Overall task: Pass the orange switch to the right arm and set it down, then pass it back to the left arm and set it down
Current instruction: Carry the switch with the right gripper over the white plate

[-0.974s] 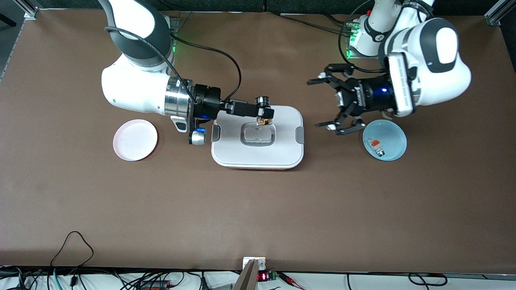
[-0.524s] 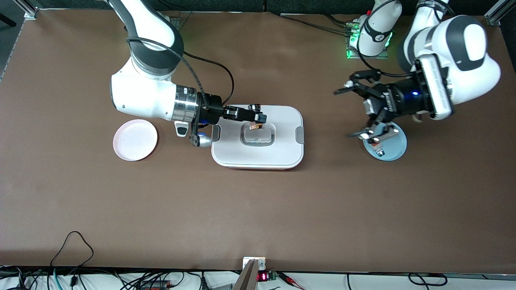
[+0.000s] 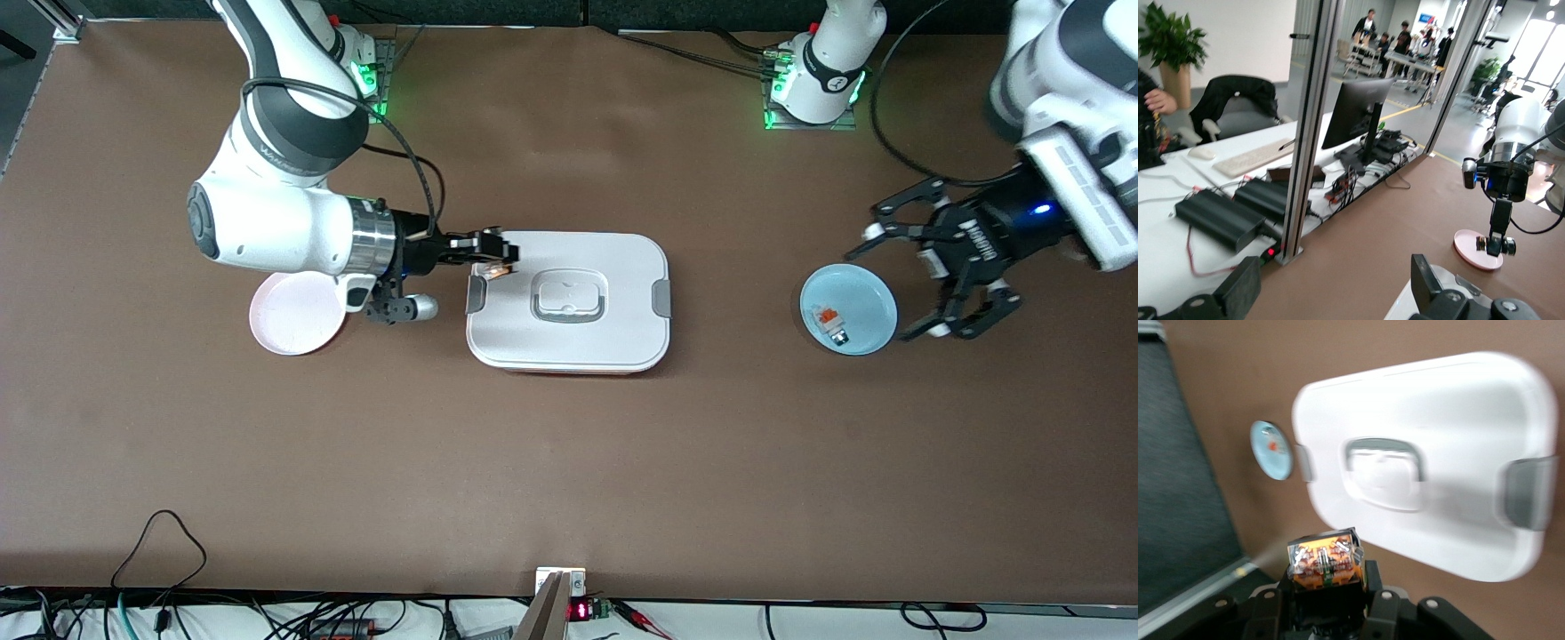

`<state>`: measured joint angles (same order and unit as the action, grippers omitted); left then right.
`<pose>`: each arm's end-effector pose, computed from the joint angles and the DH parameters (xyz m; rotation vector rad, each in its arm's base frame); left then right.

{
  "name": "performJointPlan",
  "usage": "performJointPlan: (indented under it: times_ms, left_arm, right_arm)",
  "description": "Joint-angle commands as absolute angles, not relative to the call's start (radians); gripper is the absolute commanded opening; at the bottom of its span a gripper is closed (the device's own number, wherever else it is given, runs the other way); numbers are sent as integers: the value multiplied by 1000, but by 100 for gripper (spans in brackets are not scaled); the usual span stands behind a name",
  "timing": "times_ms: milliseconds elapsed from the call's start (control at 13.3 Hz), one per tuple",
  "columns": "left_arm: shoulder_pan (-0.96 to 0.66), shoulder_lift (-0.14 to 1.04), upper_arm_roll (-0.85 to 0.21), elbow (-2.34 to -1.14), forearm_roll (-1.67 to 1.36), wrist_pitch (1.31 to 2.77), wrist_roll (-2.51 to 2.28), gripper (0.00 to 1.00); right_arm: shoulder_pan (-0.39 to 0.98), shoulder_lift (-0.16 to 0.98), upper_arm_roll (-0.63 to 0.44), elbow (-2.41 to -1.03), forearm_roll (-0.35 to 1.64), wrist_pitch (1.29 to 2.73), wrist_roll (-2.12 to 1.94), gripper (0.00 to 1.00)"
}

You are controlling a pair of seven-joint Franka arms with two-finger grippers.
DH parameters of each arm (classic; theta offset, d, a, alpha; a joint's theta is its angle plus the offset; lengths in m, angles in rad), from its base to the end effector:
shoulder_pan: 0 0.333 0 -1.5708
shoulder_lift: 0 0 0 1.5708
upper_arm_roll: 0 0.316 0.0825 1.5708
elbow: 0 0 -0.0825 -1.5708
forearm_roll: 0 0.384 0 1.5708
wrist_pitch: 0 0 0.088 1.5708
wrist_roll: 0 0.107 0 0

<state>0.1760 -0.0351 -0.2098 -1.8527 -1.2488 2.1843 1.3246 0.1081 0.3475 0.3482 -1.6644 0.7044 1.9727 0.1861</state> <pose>0.5892 -0.0567 0.5932 2.0248 -0.8173 1.1401 0.5818 0.3049 0.4330 -2.4086 0.0552 0.3372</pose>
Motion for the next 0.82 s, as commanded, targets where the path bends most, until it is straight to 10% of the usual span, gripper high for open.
performJointPlan:
  times_ms: [0,749]
  left_arm:
    - [169,-121,-138,-1914,-1088,2134,1159,99]
    - [31,-183,78,-1836,-223,1772,315,99]
  right_arm:
    - [33,291,357,-1736,646,1901,60,24]
    - [-138,250,359,-1822,281,1789,-415,24]
